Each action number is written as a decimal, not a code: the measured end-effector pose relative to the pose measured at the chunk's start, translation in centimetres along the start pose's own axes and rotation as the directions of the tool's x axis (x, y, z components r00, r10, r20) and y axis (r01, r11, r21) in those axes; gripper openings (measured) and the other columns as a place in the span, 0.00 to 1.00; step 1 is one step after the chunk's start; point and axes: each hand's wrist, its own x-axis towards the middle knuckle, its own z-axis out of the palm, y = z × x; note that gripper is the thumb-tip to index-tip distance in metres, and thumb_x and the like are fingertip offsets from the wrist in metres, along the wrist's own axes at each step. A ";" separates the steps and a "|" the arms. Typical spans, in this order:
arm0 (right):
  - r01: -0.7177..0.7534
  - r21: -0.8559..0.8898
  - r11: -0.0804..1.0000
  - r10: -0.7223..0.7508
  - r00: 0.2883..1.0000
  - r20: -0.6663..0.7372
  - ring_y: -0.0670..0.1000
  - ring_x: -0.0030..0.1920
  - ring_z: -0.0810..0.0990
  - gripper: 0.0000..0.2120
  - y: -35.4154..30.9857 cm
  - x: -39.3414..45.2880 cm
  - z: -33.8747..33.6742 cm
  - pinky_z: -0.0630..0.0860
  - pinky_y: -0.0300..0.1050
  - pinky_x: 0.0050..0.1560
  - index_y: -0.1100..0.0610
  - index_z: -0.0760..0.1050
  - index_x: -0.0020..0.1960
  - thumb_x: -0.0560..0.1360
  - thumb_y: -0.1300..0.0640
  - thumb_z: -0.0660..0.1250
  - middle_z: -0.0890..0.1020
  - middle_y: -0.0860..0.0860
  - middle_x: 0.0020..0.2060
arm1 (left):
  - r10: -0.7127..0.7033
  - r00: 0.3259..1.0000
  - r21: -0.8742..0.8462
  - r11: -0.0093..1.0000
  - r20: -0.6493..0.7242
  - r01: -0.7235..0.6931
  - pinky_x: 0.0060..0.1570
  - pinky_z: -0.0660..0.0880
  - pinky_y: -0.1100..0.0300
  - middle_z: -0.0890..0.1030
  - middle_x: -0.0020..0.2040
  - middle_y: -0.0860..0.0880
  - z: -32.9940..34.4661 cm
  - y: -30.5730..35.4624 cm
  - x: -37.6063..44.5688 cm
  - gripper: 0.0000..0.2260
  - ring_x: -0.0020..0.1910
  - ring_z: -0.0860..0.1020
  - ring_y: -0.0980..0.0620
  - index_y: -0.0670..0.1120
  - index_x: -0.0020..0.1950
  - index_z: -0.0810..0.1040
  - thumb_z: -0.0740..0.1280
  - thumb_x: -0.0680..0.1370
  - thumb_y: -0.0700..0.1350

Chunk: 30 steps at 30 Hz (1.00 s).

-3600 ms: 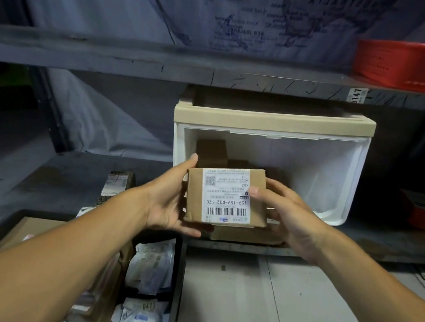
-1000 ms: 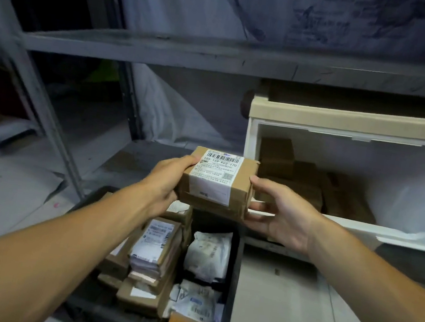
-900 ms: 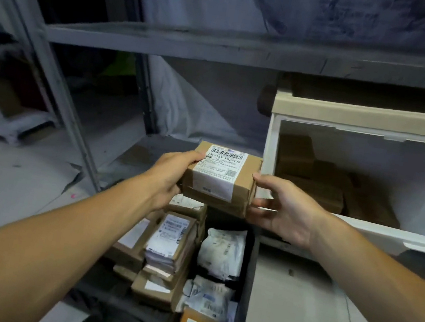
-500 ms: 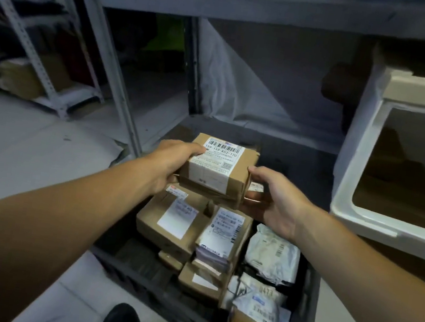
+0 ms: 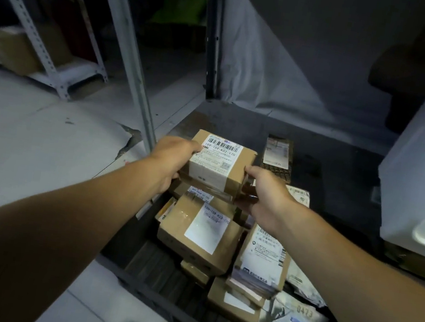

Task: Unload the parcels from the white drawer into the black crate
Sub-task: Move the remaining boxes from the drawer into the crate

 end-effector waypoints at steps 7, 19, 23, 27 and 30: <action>-0.019 -0.041 0.999 0.015 0.996 -0.093 0.53 0.48 0.84 0.08 1.7 5.2 3.8 0.84 0.49 0.47 0.53 0.78 0.51 0.84 0.56 0.60 0.86 0.55 0.50 | 0.002 1.000 -0.015 1.000 -0.005 -0.002 0.21 0.68 0.70 0.83 0.41 0.50 -1.0 -1.8 5.0 0.05 0.37 0.79 0.55 0.46 0.52 0.82 0.66 0.82 0.43; -0.078 -0.189 0.979 0.044 0.983 -0.179 0.53 0.54 0.81 0.12 4.7 13.2 6.8 0.81 0.56 0.60 0.50 0.78 0.62 0.80 0.59 0.63 0.84 0.49 0.55 | -0.046 0.998 0.139 0.990 0.052 0.038 0.42 0.73 0.60 0.80 0.43 0.51 -1.3 -5.7 13.3 0.11 0.42 0.75 0.56 0.49 0.41 0.76 0.63 0.83 0.39; -0.078 -0.240 0.968 0.028 0.978 -0.205 0.54 0.55 0.82 0.14 5.4 14.6 7.3 0.81 0.56 0.60 0.51 0.78 0.63 0.79 0.59 0.64 0.85 0.49 0.55 | -0.051 0.997 0.220 0.975 0.054 0.037 0.52 0.76 0.54 0.83 0.48 0.48 -1.3 -7.1 15.2 0.09 0.46 0.79 0.53 0.49 0.43 0.78 0.64 0.82 0.41; -0.076 -0.283 0.956 0.013 0.976 -0.218 0.55 0.60 0.80 0.15 5.6 14.9 7.2 0.79 0.58 0.62 0.49 0.78 0.65 0.79 0.55 0.67 0.84 0.48 0.58 | -0.014 0.998 0.290 0.957 0.063 -0.004 0.52 0.77 0.54 0.84 0.49 0.50 -1.3 -7.4 16.2 0.09 0.48 0.79 0.52 0.50 0.42 0.78 0.65 0.82 0.45; -0.087 -0.297 0.951 0.015 0.971 -0.238 0.54 0.60 0.79 0.15 5.5 14.7 7.3 0.78 0.57 0.63 0.48 0.77 0.66 0.80 0.53 0.67 0.82 0.48 0.59 | -0.006 0.998 0.319 0.948 0.065 -0.015 0.53 0.77 0.53 0.84 0.53 0.49 -1.3 -7.4 16.4 0.09 0.51 0.80 0.49 0.51 0.42 0.78 0.65 0.83 0.46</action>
